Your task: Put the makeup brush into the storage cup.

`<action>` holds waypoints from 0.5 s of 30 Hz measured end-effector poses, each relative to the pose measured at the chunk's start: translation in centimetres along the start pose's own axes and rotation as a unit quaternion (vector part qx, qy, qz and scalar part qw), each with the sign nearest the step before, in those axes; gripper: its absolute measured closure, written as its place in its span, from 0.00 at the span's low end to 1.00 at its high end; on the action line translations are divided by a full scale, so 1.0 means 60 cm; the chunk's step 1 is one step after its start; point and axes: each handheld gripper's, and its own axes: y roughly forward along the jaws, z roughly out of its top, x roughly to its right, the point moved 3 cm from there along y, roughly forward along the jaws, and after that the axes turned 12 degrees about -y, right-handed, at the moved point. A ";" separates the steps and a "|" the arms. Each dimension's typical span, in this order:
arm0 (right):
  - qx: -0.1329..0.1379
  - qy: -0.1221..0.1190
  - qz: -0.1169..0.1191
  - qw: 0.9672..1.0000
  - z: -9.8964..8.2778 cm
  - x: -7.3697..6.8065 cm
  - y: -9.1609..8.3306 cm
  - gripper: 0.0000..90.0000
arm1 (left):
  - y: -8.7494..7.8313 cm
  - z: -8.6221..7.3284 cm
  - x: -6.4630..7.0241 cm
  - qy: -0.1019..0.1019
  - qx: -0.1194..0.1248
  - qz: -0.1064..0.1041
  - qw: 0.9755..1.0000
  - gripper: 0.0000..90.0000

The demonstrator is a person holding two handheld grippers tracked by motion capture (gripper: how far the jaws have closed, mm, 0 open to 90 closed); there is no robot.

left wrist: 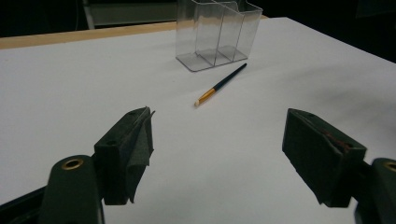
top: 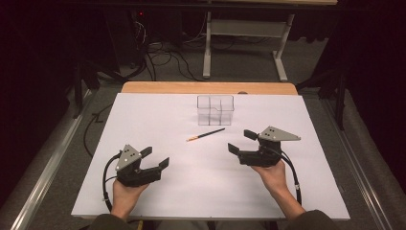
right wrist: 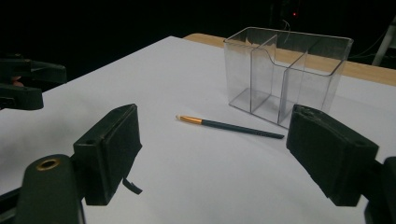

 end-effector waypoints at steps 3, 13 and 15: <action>0.001 -0.002 0.001 1.000 0.004 -0.001 0.006 0.22 | 0.001 0.000 0.000 0.000 -0.001 0.000 1.000 0.28; 0.007 0.000 0.001 1.000 0.018 0.002 0.022 0.23 | 0.001 0.000 0.000 0.001 -0.002 -0.001 1.000 0.28; 0.006 0.000 0.001 1.000 0.023 0.002 0.027 0.23 | 0.003 0.000 0.001 0.001 -0.003 -0.002 1.000 0.28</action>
